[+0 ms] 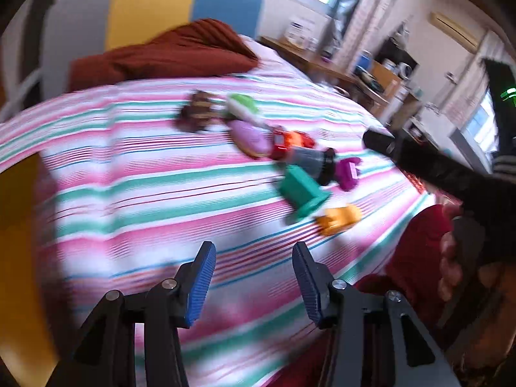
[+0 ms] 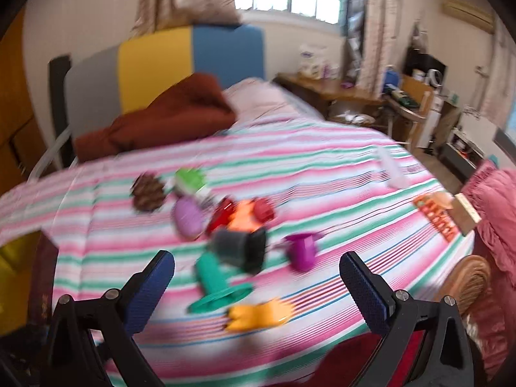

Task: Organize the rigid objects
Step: 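Move both tools from the gold tray toward the cluster of toys, then grasp the teal stand with the left tool while the right tool grasps the orange piece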

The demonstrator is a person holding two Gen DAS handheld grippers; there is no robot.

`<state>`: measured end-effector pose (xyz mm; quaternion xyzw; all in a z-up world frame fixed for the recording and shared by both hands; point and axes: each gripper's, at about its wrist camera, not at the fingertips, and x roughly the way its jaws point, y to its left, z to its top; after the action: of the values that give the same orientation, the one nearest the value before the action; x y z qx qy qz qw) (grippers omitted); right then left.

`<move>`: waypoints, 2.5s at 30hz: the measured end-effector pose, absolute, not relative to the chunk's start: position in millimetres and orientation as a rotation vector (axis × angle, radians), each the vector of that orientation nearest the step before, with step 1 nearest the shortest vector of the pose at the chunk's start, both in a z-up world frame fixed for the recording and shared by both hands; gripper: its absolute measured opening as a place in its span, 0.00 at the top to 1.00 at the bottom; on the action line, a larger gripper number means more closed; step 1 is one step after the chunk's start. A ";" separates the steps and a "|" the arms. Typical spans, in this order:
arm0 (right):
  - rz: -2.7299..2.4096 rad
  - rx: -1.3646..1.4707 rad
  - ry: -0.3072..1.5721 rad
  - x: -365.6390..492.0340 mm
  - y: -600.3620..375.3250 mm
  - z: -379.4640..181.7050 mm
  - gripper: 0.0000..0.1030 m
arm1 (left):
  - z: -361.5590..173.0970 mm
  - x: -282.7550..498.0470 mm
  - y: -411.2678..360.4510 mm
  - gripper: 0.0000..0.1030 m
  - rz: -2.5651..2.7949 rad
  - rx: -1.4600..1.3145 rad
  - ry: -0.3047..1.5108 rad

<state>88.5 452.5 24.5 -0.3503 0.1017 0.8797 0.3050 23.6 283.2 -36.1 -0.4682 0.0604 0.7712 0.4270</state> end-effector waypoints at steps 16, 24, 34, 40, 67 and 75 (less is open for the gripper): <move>2.276 -0.806 0.696 119.7 508.1 14.1 0.00 | -72.1 3.2 419.5 0.51 1.870 -1.269 0.200; 2.270 -0.832 0.735 119.1 510.7 8.0 0.00 | -92.7 -5.3 400.2 0.70 1.858 -1.230 0.218; 2.216 -1.029 0.552 93.1 490.5 -0.7 0.00 | -90.8 10.2 339.0 0.71 1.936 -1.081 0.252; 2.163 -1.194 0.519 72.4 474.3 -19.9 0.00 | -89.3 8.8 300.2 0.71 1.973 -1.103 0.133; 2.179 -1.365 0.337 39.8 429.3 -84.4 0.45 | -89.7 32.6 241.5 0.71 2.039 -1.014 0.159; 2.245 -1.382 0.285 36.5 413.9 -81.1 0.57 | -88.0 35.7 235.2 0.71 2.043 -1.023 0.150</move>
<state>36.5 413.9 -81.1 -0.5057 0.1042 0.8214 0.2424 35.7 235.2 -88.0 -0.4070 0.0598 0.8126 0.4130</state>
